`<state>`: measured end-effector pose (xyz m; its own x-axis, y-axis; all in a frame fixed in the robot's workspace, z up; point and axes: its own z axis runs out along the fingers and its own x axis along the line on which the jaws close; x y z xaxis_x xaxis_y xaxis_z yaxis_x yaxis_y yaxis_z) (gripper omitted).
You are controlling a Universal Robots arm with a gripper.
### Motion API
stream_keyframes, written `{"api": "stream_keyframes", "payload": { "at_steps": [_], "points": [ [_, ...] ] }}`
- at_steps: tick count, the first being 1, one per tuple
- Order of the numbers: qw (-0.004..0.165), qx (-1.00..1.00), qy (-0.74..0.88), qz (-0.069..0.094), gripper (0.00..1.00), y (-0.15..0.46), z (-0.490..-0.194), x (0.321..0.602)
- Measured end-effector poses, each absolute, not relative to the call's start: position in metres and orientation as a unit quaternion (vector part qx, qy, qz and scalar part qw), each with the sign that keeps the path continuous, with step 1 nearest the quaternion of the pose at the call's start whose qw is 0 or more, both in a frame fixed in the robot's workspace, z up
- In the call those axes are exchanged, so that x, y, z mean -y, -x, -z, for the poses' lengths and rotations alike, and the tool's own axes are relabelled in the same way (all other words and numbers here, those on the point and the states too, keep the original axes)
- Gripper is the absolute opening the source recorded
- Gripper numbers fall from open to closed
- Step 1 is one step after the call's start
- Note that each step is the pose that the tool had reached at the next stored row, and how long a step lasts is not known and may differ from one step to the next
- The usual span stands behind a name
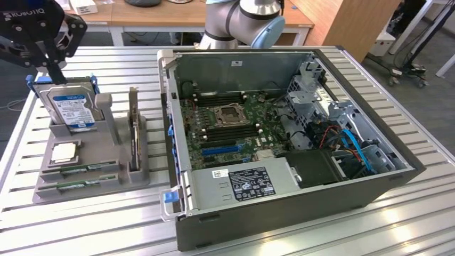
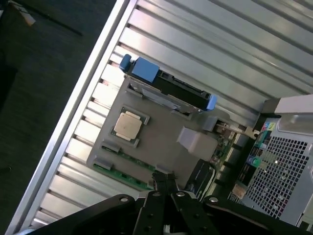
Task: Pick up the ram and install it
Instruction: 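Pick up the ram and move it above insertion slot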
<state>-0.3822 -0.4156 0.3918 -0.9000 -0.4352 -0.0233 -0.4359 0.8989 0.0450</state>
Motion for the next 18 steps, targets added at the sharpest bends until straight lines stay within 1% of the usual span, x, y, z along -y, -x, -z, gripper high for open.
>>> {"api": "stream_keyframes", "payload": {
  "at_steps": [18],
  "points": [
    [0.002,-0.927,0.375,-0.025,0.1,0.3822,-0.3907,0.4156]
  ]
}}
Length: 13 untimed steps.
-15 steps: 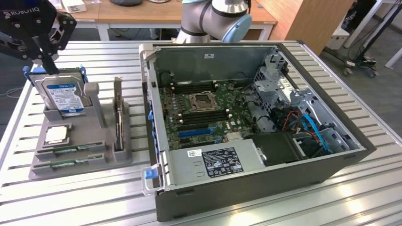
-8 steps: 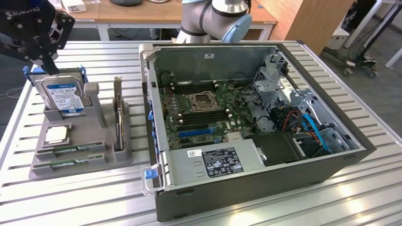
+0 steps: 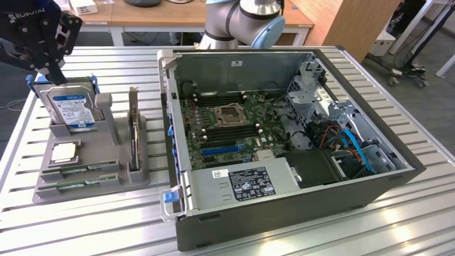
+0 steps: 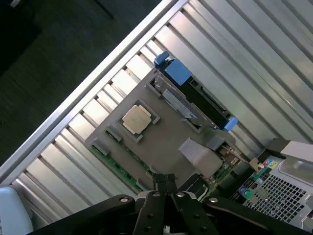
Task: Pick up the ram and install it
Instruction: 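Pick up the ram and move it above insertion slot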
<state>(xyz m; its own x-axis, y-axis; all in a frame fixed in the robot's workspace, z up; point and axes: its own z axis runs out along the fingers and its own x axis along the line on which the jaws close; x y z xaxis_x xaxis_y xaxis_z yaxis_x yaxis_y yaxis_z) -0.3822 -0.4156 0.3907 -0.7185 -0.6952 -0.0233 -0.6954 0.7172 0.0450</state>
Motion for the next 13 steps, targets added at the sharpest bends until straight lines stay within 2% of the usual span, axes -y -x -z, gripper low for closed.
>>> {"api": "stream_keyframes", "payload": {
  "at_steps": [13],
  "points": [
    [-0.001,-0.878,0.478,-0.025,0.1,0.3821,-0.39,0.4156]
  ]
}}
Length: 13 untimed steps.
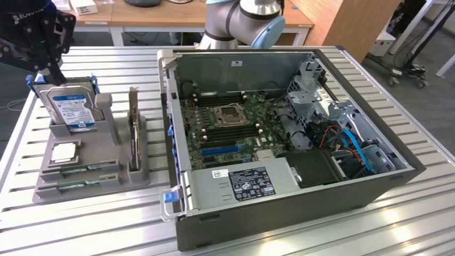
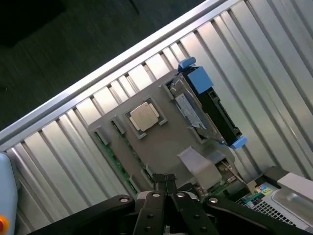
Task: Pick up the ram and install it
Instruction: 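Pick up the ram and move it above insertion slot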
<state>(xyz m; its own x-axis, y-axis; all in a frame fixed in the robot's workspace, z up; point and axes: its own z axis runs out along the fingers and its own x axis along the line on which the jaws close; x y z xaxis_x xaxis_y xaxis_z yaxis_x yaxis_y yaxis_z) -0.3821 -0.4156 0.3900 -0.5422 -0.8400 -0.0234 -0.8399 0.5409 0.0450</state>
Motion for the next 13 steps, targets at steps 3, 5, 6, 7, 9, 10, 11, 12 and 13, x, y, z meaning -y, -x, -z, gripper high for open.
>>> {"api": "stream_keyframes", "payload": {
  "at_steps": [3,5,6,7,9,10,11,12,13],
  "points": [
    [0.001,0.865,-0.502,0.025,0.1,0.3821,-0.3898,0.4156],
    [0.002,0.855,-0.517,0.025,0.1,0.3821,-0.3897,0.4156],
    [0.002,0.851,-0.525,0.025,0.1,0.3821,-0.3896,0.4156],
    [0.002,0.846,-0.532,0.025,0.1,0.3822,-0.3896,0.4156],
    [0.003,0.836,-0.548,0.025,0.1,0.3821,-0.3894,0.4156],
    [0.003,0.831,-0.555,0.025,0.1,0.3821,-0.3894,0.4156],
    [0.003,0.826,-0.563,0.025,0.1,0.3821,-0.3893,0.4156],
    [0.003,0.821,-0.571,0.025,0.1,0.3821,-0.3893,0.4157],
    [0.004,0.816,-0.578,0.025,0.1,0.3821,-0.3892,0.4157]
  ]
}}
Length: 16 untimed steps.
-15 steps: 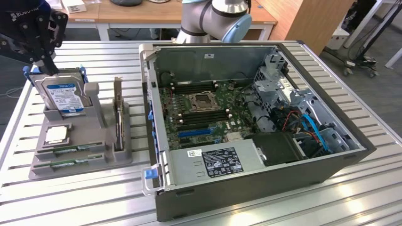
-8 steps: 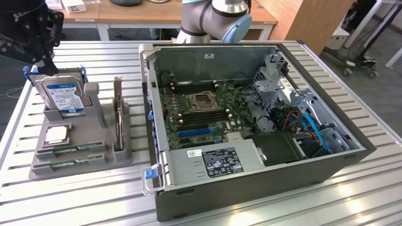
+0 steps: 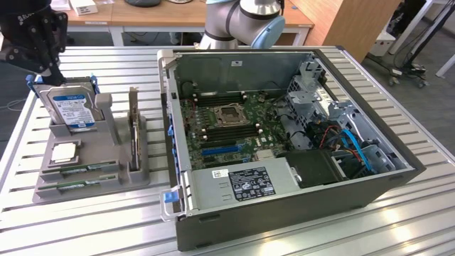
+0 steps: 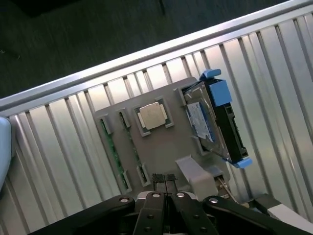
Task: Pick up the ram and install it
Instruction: 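Pick up the ram and move it above insertion slot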
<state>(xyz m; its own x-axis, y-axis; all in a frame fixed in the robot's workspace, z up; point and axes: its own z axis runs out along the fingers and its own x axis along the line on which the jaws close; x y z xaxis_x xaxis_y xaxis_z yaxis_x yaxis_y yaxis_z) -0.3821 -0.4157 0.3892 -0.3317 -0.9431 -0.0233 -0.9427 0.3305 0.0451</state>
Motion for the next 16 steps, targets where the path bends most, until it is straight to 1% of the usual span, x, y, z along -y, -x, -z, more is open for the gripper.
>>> {"api": "stream_keyframes", "payload": {
  "at_steps": [16],
  "points": [
    [0.007,0.73,-0.683,0.024,0.1,0.3821,-0.3883,0.4157]
  ]
}}
